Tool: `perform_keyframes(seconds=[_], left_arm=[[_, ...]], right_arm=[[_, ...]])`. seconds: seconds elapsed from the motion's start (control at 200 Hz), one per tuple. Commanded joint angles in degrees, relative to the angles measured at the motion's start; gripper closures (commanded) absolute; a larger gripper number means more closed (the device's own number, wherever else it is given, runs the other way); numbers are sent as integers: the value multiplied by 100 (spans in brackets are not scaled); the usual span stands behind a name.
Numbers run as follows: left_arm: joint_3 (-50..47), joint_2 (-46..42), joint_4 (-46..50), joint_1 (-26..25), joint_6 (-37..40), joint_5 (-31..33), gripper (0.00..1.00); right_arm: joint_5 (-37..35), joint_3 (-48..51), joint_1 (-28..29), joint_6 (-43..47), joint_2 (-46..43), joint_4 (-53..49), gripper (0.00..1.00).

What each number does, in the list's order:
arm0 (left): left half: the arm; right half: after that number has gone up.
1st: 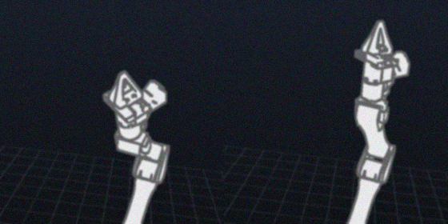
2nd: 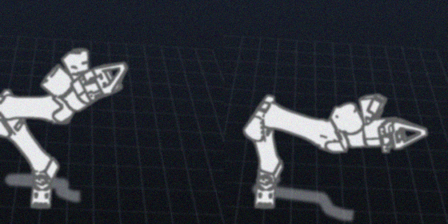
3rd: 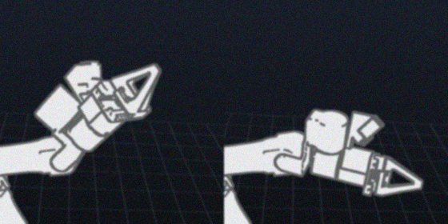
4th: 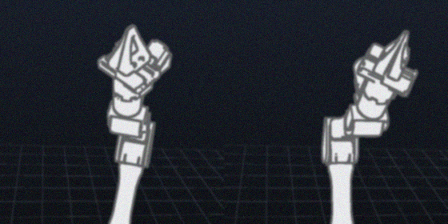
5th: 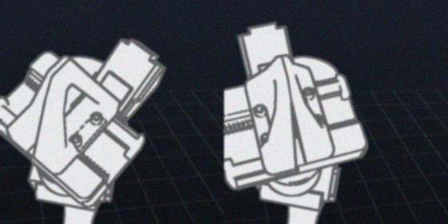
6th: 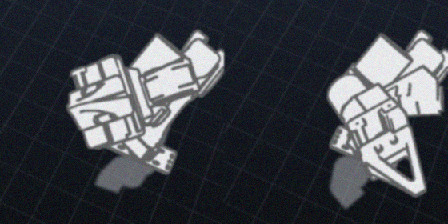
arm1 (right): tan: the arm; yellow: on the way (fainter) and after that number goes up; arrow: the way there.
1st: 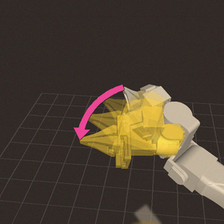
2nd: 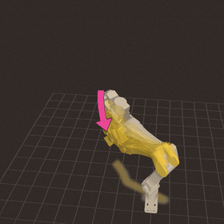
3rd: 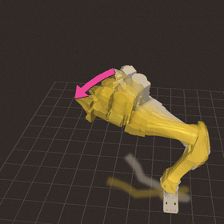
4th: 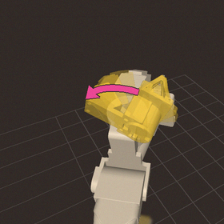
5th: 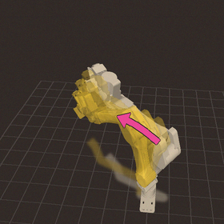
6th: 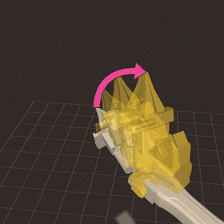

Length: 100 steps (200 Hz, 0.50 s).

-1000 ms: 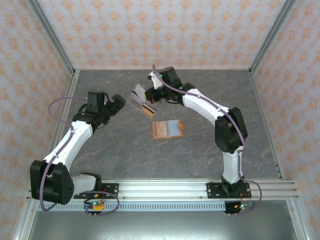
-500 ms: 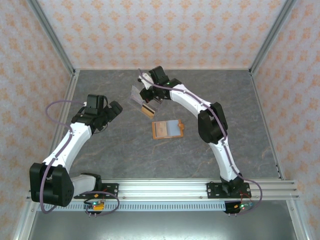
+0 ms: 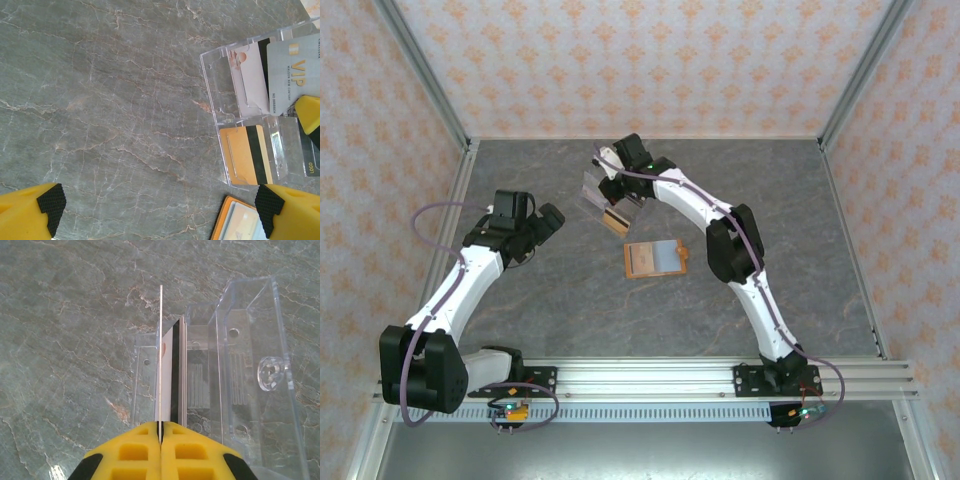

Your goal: Take the credit cards out of the card holder

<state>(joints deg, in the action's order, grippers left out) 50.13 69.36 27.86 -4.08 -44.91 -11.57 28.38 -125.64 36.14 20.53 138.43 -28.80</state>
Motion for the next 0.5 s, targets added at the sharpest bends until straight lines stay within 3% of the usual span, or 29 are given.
perform_keyframes(seconds=[0.0, 0.495], left_arm=[[-34, -59, 27, 43, 6, -7, 0], [-116, -224, -35, 47, -45, -142, 0]], right_arm=[[-105, -256, 24, 141, 95, -90, 100], [-237, -784, 25, 167, 447, -461, 100]])
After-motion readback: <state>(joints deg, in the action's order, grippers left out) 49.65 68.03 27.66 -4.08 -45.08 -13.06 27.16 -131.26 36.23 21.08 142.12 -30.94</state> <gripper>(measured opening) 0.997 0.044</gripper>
